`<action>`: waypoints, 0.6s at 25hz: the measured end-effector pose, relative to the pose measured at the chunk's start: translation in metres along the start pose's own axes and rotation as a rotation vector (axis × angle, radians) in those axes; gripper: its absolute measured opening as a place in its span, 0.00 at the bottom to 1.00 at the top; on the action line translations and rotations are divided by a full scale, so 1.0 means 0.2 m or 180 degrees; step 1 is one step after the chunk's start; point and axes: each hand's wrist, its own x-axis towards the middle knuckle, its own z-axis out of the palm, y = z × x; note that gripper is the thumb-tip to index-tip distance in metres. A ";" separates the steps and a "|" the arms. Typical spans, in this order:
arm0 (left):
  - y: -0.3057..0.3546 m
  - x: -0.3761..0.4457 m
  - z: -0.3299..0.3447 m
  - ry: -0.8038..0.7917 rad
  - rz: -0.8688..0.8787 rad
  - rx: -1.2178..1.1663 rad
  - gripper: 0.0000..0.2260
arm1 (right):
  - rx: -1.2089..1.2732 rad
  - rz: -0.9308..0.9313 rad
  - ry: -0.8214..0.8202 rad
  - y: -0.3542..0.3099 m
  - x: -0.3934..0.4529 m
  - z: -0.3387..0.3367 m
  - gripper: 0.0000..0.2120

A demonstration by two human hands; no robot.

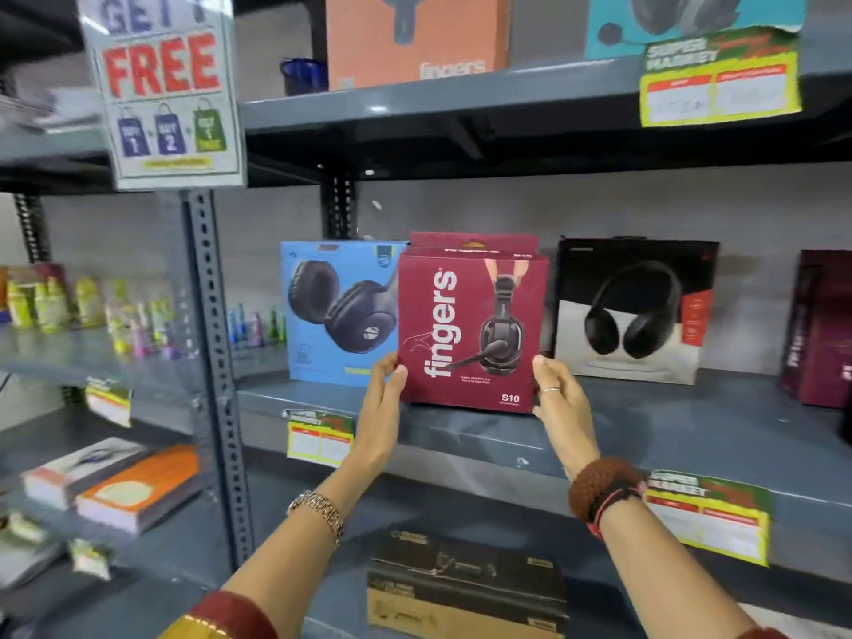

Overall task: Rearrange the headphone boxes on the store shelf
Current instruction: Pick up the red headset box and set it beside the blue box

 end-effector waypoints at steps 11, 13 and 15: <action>-0.02 -0.12 0.12 0.0539 0.0438 0.0214 0.20 | 0.0027 -0.0335 0.0540 -0.01 -0.07 -0.12 0.19; 0.01 -0.19 0.24 0.0558 0.0667 0.0164 0.18 | 0.0066 -0.0525 0.0839 -0.04 -0.11 -0.27 0.18; 0.04 -0.24 0.40 0.0445 0.0739 0.0111 0.18 | 0.0130 -0.0704 0.1137 -0.06 -0.15 -0.47 0.17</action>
